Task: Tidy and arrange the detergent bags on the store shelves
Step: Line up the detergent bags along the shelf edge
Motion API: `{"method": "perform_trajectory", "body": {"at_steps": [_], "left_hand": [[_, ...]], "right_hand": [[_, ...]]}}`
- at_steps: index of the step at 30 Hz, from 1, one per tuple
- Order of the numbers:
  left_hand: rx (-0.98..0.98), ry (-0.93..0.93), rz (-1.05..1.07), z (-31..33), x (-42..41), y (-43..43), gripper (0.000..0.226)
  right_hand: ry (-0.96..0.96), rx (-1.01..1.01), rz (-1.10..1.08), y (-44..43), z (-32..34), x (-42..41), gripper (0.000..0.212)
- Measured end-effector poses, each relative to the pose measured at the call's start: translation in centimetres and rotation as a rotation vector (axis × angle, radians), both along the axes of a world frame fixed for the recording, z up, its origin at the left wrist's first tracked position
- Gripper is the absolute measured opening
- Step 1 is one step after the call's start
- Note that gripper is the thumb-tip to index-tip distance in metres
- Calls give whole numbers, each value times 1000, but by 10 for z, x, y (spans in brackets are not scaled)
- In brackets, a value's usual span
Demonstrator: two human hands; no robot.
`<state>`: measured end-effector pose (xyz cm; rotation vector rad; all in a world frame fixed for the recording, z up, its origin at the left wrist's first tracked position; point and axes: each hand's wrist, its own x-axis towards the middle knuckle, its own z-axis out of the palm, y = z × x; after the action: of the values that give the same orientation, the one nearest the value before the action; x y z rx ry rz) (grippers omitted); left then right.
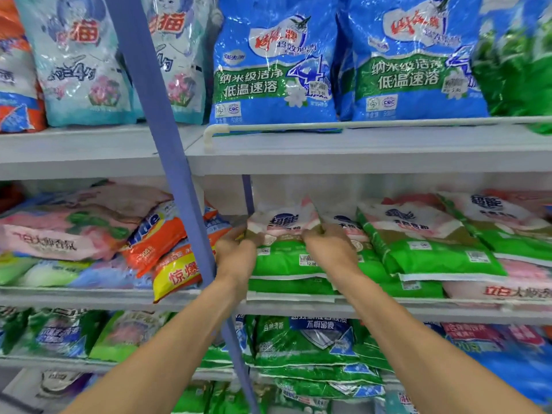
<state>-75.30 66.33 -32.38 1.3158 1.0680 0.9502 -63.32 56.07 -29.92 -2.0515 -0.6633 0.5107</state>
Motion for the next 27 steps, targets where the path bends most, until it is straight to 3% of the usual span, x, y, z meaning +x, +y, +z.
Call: {"method": "perform_trajectory", "body": {"at_steps": [2,4,7,11,13,18,22,27], "left_hand": [[-93,-101,5,4,0,4,23],[-75,-85,-10,2,2,3,23],[92,242,-44,1,9,-8,33],[178,477,-68,2,14,-9,45],[237,556,-44,-1,14,-8,39],[320,654,15,1,19,-11,32],[409,723,-57,-3,13,-11,38],[656,1038,-217,-1,22,-35,48]], "right_hand": [[127,174,9,-2,5,3,12],[175,217,106,-6,11,6,9],[-36,2,179,-1,3,10,25],[-330,18,158,-4,-18,0,38],[-315,7,194,-4,-20,1,48],[-211,-36,167,-1,-13,2,44],[-362,-127,228,-37,-1,-6,37],[-611,-196,100,-95,44,26,34]]}}
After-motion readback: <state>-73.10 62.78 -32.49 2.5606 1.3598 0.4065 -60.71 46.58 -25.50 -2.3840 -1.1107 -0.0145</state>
